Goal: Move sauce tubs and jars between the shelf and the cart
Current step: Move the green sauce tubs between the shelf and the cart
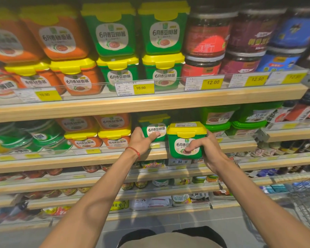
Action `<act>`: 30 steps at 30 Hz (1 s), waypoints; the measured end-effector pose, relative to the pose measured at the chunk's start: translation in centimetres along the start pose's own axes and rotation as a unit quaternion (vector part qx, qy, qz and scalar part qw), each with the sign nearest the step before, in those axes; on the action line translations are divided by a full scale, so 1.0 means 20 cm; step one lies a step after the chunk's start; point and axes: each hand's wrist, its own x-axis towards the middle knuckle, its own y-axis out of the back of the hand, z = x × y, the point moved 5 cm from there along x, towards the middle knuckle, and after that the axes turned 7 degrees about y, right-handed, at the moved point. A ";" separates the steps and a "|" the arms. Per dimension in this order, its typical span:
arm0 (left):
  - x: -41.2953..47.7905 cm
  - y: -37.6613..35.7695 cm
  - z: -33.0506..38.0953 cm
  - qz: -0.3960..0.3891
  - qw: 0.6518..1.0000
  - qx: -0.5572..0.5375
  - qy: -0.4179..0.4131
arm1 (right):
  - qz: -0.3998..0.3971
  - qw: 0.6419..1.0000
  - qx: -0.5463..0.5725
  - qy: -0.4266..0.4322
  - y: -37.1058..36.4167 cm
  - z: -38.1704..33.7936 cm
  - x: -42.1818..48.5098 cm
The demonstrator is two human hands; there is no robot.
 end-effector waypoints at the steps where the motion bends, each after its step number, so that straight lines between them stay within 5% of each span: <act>1: 0.00 0.00 0.00 0.011 1.000 0.010 -0.005 | 0.000 1.000 0.001 -0.001 0.00 0.00 0.00; 11: -0.06 0.00 -0.03 0.111 0.993 -0.042 -0.026 | 0.009 1.000 0.014 -0.008 -0.02 0.02 -0.06; 30: -0.14 0.02 -0.07 0.128 0.981 -0.144 -0.041 | 0.034 0.999 0.024 -0.030 -0.01 0.04 -0.15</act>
